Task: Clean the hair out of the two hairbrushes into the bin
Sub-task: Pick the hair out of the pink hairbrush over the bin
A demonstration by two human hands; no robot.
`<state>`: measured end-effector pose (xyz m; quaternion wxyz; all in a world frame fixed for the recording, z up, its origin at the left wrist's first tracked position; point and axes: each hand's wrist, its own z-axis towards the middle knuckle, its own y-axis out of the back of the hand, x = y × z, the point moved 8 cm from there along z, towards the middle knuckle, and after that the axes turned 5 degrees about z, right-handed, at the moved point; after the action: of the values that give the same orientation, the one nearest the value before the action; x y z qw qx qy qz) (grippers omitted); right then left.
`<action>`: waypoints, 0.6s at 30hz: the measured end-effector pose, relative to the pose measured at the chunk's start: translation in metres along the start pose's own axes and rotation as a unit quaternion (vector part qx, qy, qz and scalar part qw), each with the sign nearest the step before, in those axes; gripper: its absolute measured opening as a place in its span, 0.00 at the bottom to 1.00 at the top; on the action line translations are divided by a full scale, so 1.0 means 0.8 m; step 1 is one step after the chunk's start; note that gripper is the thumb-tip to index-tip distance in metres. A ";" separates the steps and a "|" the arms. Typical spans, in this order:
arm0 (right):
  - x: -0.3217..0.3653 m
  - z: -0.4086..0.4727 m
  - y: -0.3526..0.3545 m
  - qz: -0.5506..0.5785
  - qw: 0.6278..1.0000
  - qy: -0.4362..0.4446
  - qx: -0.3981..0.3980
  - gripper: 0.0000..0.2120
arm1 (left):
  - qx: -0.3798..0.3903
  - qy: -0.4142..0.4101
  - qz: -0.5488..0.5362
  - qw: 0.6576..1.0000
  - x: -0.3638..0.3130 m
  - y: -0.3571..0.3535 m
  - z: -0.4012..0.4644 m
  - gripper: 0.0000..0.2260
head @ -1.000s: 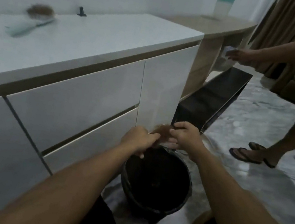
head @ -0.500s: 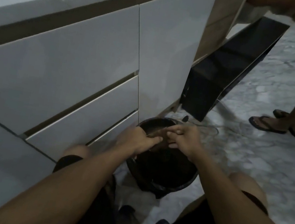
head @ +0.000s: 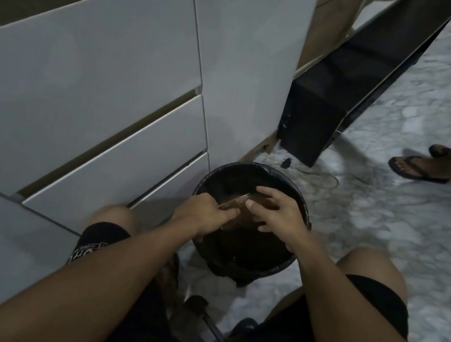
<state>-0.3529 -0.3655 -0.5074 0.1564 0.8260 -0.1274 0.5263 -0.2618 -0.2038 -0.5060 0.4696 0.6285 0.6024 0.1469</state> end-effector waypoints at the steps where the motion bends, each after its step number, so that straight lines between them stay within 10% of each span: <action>1: 0.001 0.000 -0.001 -0.031 0.999 0.023 -0.003 0.18 | 0.000 -0.001 0.001 1.000 -0.002 -0.001 -0.002 0.23; 12: -0.007 0.001 0.052 0.029 0.975 0.000 -0.219 0.06 | 0.007 0.003 -0.044 0.999 0.004 0.000 -0.005 0.23; 18: 0.006 -0.006 0.006 0.040 0.999 -0.007 -0.011 0.20 | -0.010 0.011 -0.038 0.999 -0.002 0.007 -0.008 0.24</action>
<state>-0.3570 -0.3683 -0.5005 0.1435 0.8221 -0.1679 0.5248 -0.2630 -0.2018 -0.4976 0.4743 0.5987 0.6298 0.1414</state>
